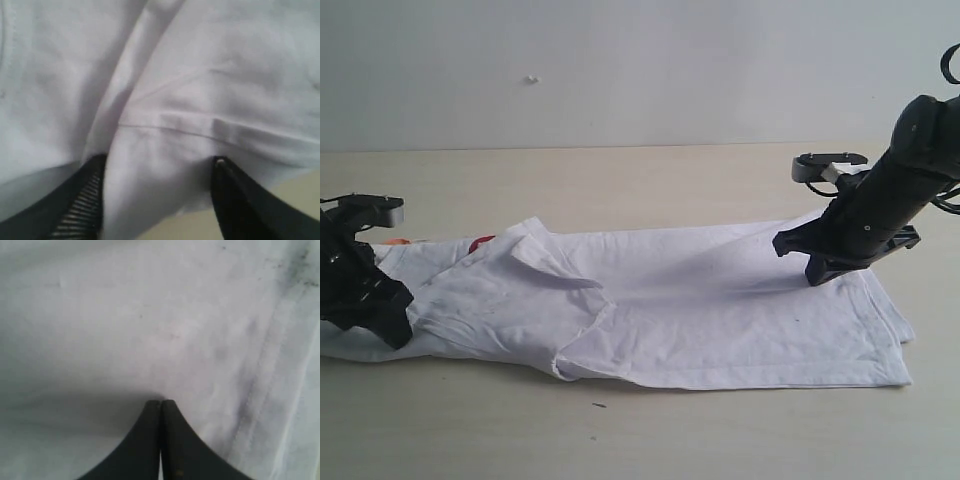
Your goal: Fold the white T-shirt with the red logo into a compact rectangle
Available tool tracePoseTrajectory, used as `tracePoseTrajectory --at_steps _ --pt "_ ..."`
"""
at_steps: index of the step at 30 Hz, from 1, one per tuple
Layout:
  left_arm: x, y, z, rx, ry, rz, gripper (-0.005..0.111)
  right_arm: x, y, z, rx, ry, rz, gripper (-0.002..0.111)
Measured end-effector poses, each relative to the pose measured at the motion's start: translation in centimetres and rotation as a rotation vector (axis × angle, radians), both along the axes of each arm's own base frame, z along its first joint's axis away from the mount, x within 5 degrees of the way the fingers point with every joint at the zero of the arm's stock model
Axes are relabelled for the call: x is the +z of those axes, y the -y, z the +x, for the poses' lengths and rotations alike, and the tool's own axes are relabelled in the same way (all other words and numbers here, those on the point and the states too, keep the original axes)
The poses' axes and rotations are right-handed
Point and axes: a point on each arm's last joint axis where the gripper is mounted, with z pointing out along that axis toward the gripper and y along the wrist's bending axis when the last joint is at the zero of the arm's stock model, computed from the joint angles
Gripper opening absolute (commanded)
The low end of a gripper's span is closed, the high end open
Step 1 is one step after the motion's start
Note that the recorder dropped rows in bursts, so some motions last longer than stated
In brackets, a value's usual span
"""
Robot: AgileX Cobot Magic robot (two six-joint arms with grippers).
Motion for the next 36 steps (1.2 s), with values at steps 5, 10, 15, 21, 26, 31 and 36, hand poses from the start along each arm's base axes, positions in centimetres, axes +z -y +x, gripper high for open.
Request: tracePoseTrajectory --at_steps 5,10,15,21,26,31,36 --pt "1.3 0.0 -0.3 -0.01 0.008 0.001 0.022 0.0 0.0 0.0 -0.002 0.0 0.002 0.0" --pt "2.6 -0.3 -1.1 -0.056 -0.03 0.027 0.0 0.0 0.0 0.0 -0.005 0.0 0.005 0.0" --pt "2.8 -0.5 -2.0 -0.098 -0.11 0.051 0.0 -0.4 -0.1 0.0 -0.01 -0.011 0.011 0.0" --pt "3.3 -0.9 -3.0 -0.137 -0.207 0.078 0.0 -0.4 -0.1 0.0 -0.016 -0.007 0.015 0.0" --pt "3.5 -0.9 -3.4 -0.144 -0.245 0.075 0.014 -0.4 -0.1 0.1 -0.019 -0.005 0.017 0.0" --pt "3.2 -1.2 -3.8 -0.165 -0.263 0.107 0.065 -0.4 -0.1 0.1 -0.019 -0.005 0.017 0.0" --pt "3.0 -1.3 -3.5 -0.162 -0.23 0.117 0.078 -0.4 -0.1 0.1 -0.02 -0.005 0.018 0.0"
